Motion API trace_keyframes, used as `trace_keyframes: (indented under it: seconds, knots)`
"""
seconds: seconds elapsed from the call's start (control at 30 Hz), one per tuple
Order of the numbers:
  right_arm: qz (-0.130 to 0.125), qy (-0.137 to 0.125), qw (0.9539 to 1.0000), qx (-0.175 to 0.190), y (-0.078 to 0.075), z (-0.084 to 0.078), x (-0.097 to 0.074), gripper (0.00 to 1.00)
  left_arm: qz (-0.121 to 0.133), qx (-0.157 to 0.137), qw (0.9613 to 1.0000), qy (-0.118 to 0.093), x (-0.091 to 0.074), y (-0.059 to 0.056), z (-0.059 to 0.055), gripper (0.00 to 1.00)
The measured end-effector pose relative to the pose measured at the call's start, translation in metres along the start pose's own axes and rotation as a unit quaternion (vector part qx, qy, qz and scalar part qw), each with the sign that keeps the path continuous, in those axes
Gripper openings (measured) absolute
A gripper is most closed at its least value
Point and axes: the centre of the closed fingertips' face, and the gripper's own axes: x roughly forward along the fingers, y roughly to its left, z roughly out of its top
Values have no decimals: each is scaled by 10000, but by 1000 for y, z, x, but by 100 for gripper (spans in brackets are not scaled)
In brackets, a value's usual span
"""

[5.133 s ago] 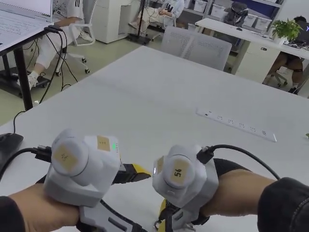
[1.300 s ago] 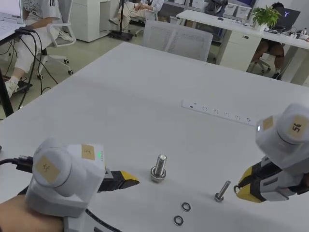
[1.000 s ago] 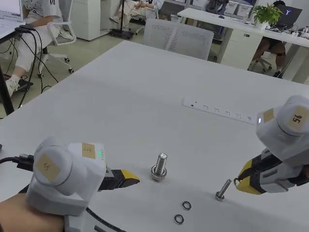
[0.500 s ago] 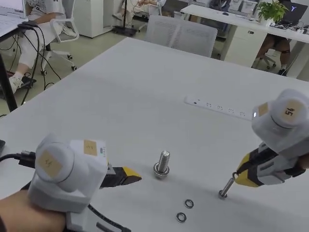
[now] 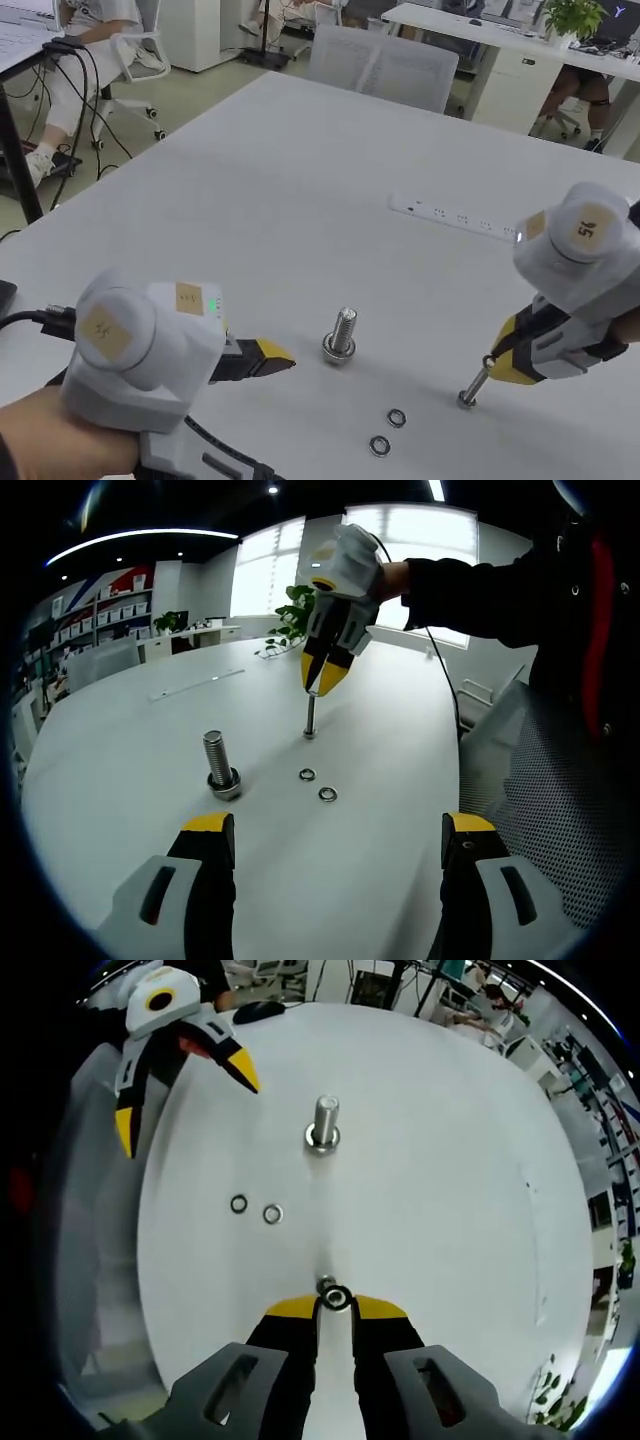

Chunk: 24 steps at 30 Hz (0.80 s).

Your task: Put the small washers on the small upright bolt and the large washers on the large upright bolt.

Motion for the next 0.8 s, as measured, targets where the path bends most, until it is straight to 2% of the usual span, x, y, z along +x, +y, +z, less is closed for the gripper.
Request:
trace_keyframes:
  seconds: [0.8]
  knots:
    - [140,138,9998,-6,0,-4,14,13,-15,-20,10000,23,0,0,-1,85]
